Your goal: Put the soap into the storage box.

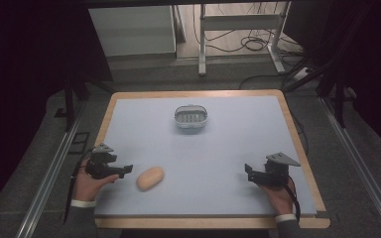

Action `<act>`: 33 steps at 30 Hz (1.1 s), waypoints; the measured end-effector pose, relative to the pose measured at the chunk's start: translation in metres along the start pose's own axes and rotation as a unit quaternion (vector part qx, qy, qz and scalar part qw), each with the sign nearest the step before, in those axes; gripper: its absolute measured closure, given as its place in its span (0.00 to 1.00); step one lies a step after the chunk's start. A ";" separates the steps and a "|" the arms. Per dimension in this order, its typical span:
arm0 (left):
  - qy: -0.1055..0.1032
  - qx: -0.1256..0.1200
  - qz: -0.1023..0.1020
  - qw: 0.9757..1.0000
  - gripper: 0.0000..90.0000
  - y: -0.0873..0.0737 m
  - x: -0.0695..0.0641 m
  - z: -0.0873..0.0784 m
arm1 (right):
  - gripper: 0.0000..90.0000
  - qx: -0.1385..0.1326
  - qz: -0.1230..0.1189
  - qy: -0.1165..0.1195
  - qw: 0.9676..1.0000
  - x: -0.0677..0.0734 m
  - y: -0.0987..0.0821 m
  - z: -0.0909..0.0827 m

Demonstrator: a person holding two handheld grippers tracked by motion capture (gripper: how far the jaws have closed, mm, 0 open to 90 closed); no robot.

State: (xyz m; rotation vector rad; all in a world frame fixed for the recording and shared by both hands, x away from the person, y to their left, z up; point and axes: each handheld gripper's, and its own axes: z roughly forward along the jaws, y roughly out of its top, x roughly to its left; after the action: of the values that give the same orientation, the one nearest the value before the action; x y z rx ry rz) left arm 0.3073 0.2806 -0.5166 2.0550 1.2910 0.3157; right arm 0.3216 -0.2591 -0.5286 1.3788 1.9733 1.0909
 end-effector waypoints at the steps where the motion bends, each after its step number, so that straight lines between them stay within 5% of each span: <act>1: 0.000 0.001 0.000 1.000 0.19 0.000 0.000 0.000 | 0.07 0.001 -0.003 -0.001 1.000 0.001 0.000 0.000; 23: 0.013 0.001 -0.011 1.000 0.19 0.001 -0.006 -0.003 | 0.07 -0.004 -0.005 0.000 1.000 0.001 0.000 -0.001; 33: 0.010 0.001 0.018 1.000 0.20 0.018 -0.019 -0.019 | 0.07 -0.004 -0.008 0.001 1.000 0.001 0.000 -0.001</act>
State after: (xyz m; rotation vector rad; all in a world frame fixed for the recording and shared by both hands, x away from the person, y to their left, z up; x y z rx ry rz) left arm 0.3008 0.2667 -0.4877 2.0834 1.2681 0.3514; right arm 0.3205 -0.2585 -0.5286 1.3554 1.9758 1.0931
